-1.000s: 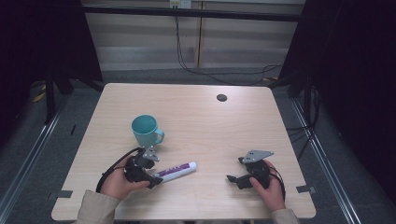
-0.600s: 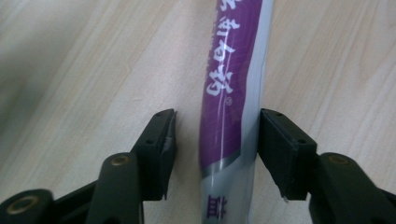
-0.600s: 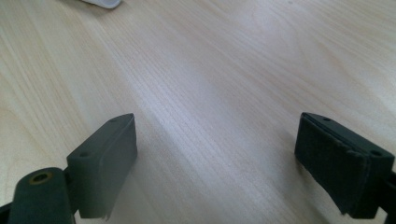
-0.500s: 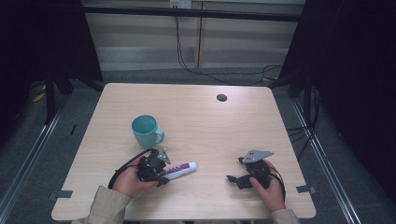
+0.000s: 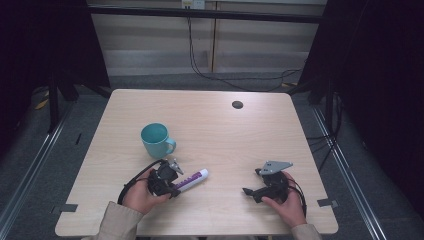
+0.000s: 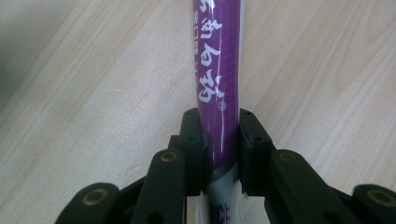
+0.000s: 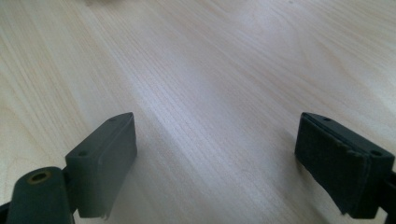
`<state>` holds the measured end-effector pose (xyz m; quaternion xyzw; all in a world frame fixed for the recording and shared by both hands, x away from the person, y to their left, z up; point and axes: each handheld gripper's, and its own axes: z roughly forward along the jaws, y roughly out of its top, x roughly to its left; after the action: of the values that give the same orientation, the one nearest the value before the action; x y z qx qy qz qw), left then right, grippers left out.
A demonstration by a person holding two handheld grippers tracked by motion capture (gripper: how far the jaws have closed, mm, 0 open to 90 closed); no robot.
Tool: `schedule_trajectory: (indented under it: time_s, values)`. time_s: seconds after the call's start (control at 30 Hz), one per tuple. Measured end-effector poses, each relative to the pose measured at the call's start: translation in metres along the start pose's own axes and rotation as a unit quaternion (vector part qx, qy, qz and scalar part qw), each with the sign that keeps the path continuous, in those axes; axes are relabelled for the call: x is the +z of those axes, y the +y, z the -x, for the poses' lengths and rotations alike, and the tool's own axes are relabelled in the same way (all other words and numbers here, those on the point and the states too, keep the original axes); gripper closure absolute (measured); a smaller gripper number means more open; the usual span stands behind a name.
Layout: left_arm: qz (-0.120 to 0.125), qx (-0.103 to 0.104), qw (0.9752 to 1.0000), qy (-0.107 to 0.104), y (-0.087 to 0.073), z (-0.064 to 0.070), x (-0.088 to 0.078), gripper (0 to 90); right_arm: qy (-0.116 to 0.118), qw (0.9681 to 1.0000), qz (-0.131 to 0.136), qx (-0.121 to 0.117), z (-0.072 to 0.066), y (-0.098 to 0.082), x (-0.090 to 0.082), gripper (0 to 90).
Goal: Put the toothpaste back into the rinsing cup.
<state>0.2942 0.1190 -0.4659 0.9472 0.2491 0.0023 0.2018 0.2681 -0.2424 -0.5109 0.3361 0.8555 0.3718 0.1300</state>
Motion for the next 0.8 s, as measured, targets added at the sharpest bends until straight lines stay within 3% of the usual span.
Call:
schedule_trajectory:
  time_s: [0.27, 0.33, 0.53, 0.57, 0.6, 0.8]
  values:
    - [0.007, 0.014, 0.9998, 0.011, 0.010, 0.004, -0.012, 74.8, 0.001, 1.0000, 0.000, 0.005, 0.000, 0.000, -0.002, 14.6]
    - [0.001, 0.023, 0.9997, 0.008, 0.014, 0.005, -0.012, 74.8, 0.011, 0.9999, -0.009, 0.006, 0.001, 0.002, -0.003, 15.8]
    - [-0.004, 0.035, 0.9994, 0.005, 0.025, 0.008, -0.008, 74.8, 0.020, 0.9987, -0.024, -0.041, -0.003, 0.019, -0.012, 16.9]
    - [-0.005, 0.036, 0.9993, 0.007, 0.029, 0.009, -0.008, 74.8, 0.035, 0.9979, -0.019, -0.051, -0.003, 0.029, -0.016, 18.5]
    - [-0.005, 0.036, 0.9993, 0.007, 0.029, 0.009, -0.008, 74.8, 0.035, 0.9979, -0.019, -0.051, -0.003, 0.029, -0.016, 18.5]
    - [-0.004, 0.052, 0.9986, 0.008, 0.044, 0.015, -0.008, 74.8, 0.055, 0.9938, -0.026, -0.093, -0.010, 0.057, -0.018, 20.0]
